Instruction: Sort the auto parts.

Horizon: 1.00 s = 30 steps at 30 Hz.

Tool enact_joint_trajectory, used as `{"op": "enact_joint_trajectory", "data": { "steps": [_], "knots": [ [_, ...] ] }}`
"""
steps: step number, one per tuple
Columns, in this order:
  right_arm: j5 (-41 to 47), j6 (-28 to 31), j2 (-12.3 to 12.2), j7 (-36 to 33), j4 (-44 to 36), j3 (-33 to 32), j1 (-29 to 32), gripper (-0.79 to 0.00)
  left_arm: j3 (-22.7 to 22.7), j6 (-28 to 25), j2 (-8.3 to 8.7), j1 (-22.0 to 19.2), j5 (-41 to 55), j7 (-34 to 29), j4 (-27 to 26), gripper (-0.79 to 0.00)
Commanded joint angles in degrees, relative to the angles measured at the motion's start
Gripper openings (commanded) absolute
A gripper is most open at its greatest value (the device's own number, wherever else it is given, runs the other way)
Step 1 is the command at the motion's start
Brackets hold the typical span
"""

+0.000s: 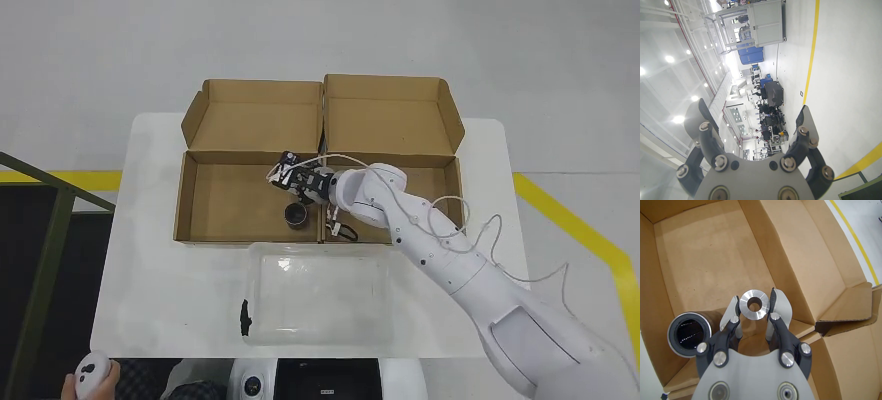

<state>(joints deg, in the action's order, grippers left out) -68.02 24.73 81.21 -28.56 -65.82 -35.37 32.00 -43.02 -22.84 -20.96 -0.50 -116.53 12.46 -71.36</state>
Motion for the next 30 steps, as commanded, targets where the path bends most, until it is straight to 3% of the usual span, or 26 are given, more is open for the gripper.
{"op": "enact_joint_trajectory", "data": {
  "steps": [1,8,14,30],
  "knots": [
    [-0.13,0.02,0.19,-0.12,0.29,-0.02,-0.07,-0.523,0.00,0.00,0.00,0.00,0.00,0.00,0.00,0.000],
    [-1.33,0.20,0.56,-1.36,-0.72,-0.45,0.17,-0.449,0.00,0.00,0.00,0.00,0.00,0.00,0.00,0.000],
    [-2.88,0.35,0.21,-2.06,-4.37,-1.92,1.34,-0.449,0.00,0.00,0.00,0.00,0.00,0.00,0.00,0.000],
    [-4.06,3.91,-4.33,-4.81,-28.65,-14.61,14.11,-0.397,0.00,0.00,0.00,0.00,0.00,0.00,0.00,0.000]
  ]
}}
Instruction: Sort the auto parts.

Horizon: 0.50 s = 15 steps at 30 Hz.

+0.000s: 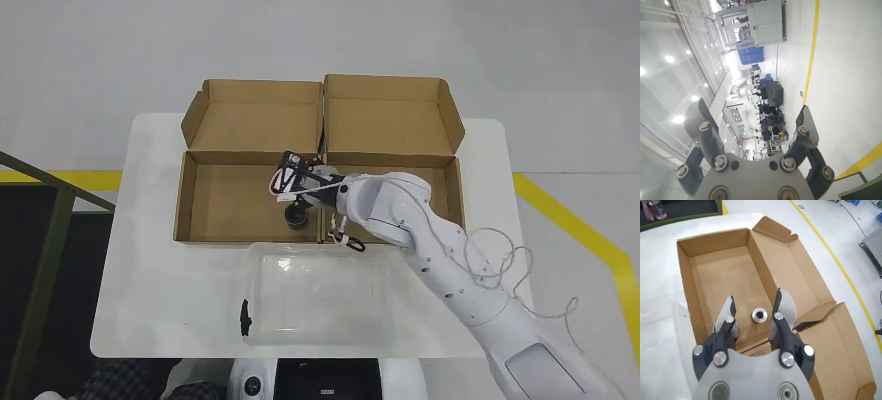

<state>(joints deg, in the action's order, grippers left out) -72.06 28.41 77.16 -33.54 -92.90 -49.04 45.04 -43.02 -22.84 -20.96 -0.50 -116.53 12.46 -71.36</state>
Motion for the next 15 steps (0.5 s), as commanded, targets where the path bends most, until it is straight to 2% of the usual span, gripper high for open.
{"op": "enact_joint_trajectory", "data": {
  "steps": [1,5,11,15],
  "knots": [
    [0.09,0.68,-0.62,0.37,-3.07,-1.95,2.36,-0.394,0.00,0.00,0.00,0.00,0.00,0.00,0.00,0.000],
    [0.19,2.23,-2.08,1.81,-9.08,-7.00,7.89,-0.308,0.00,0.00,0.00,0.00,0.00,0.00,0.00,0.000],
    [-0.62,4.83,-4.15,5.49,-15.83,-15.31,16.67,-0.243,0.00,0.00,0.00,0.00,0.00,0.00,0.00,0.000],
    [-1.80,6.95,-5.38,8.68,-18.32,-20.98,22.31,-0.052,0.00,0.00,0.00,0.00,0.00,0.00,0.00,0.000]
  ]
}}
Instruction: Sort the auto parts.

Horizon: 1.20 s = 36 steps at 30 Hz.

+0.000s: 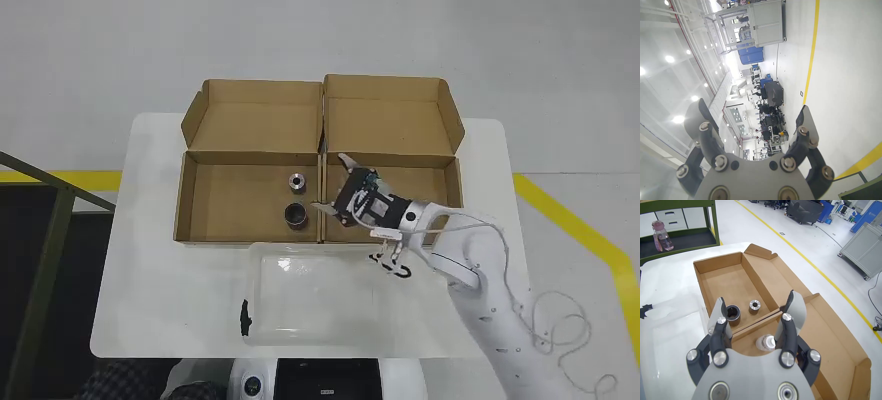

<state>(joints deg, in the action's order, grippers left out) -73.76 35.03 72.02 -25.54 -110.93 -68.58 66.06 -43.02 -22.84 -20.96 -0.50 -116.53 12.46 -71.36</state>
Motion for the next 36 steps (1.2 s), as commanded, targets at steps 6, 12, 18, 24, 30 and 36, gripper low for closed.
{"op": "enact_joint_trajectory", "data": {
  "steps": [6,12,18,24,30,36],
  "knots": [
    [-0.07,2.03,-1.65,6.81,-2.19,-9.96,8.83,0.000,0.00,0.00,0.00,0.00,0.00,0.00,0.00,0.000],
    [0.01,2.51,-2.63,14.26,-2.52,-17.40,15.92,0.000,0.00,0.00,0.00,0.00,0.00,0.00,0.00,0.000],
    [-0.48,2.09,-3.28,22.46,-2.28,-23.76,22.74,0.000,0.00,0.00,0.00,0.00,0.00,0.00,0.00,0.000],
    [-1.68,0.83,-3.65,30.56,-2.38,-29.09,29.37,0.000,0.00,0.00,0.00,0.00,0.00,0.00,0.00,0.000],
    [-2.50,0.12,-3.91,36.34,-1.62,-33.46,34.87,0.000,0.00,0.00,0.00,0.00,0.00,0.00,0.00,0.000],
    [-2.48,-0.41,-4.03,40.44,-0.96,-36.35,38.61,0.000,0.00,0.00,0.00,0.00,0.00,0.00,0.00,0.000]
  ]
}}
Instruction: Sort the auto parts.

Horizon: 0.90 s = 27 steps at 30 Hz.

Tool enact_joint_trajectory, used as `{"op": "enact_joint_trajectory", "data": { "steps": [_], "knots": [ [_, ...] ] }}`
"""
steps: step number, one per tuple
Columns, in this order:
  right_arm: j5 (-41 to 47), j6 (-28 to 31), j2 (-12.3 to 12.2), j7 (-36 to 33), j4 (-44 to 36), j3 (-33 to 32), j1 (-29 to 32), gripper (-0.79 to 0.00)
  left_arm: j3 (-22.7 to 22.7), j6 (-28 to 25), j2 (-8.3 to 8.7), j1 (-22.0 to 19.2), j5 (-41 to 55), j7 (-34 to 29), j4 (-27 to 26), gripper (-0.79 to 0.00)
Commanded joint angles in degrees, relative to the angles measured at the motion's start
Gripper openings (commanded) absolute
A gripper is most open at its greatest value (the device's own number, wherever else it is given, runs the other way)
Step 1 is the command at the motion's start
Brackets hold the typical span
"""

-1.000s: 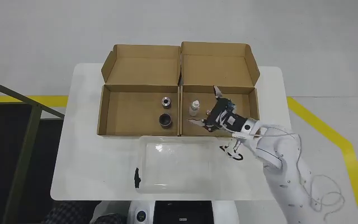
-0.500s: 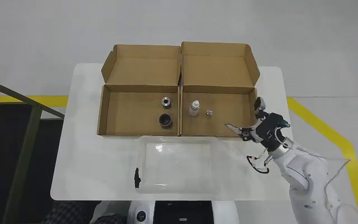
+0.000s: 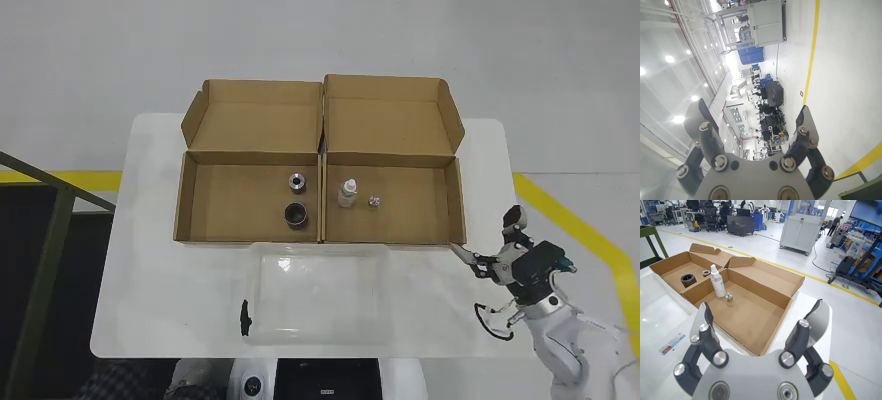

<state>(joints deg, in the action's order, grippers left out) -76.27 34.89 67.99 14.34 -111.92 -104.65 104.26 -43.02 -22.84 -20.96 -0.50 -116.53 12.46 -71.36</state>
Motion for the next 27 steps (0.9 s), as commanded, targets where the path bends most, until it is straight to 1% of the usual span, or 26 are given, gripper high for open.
{"op": "enact_joint_trajectory", "data": {
  "steps": [1,5,27],
  "knots": [
    [0.00,-0.73,0.03,1.28,0.08,-0.54,0.95,0.000,0.00,0.00,0.00,0.00,0.00,0.00,0.00,0.000],
    [-0.99,-0.55,-0.06,2.98,0.66,-1.05,2.11,0.000,0.00,0.00,0.00,0.00,0.00,0.00,0.00,0.000],
    [-1.12,-0.64,-0.07,2.99,0.79,-1.12,2.16,0.000,0.00,0.00,0.00,0.00,0.00,0.00,0.00,0.000]
  ]
}}
